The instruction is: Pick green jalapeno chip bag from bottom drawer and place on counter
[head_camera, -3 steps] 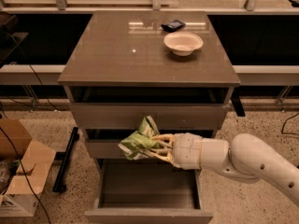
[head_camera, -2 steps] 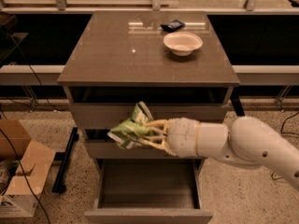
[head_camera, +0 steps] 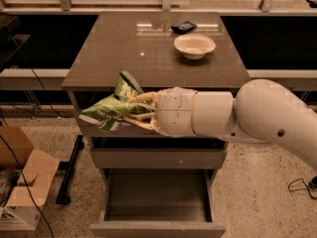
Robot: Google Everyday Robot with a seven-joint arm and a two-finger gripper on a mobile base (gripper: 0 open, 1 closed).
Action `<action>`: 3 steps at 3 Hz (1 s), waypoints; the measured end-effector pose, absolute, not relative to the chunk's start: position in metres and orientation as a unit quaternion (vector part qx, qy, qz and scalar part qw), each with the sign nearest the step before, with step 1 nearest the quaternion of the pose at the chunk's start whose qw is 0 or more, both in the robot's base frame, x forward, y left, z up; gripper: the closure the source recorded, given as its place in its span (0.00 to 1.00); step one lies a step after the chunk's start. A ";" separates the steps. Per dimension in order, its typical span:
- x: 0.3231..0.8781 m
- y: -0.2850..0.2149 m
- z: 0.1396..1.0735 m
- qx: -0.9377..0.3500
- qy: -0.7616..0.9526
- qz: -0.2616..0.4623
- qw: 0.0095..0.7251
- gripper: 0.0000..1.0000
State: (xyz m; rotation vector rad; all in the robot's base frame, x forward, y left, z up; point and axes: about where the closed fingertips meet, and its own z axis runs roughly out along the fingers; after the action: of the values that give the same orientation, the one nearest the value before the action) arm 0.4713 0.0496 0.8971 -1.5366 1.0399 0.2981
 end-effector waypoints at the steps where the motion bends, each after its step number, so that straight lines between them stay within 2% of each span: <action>1: 0.471 0.050 0.897 -0.660 0.447 0.128 0.590 1.00; 2: 0.484 0.070 0.917 -0.684 0.412 0.122 0.589 1.00; 3: 0.528 0.084 0.940 -0.707 0.384 0.108 0.584 1.00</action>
Offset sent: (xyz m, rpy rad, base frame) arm 0.0506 0.0725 0.0740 -0.0974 -0.2110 0.2280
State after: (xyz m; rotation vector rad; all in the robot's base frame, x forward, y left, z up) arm 0.5276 0.0844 0.9395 -1.6501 0.8967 0.2515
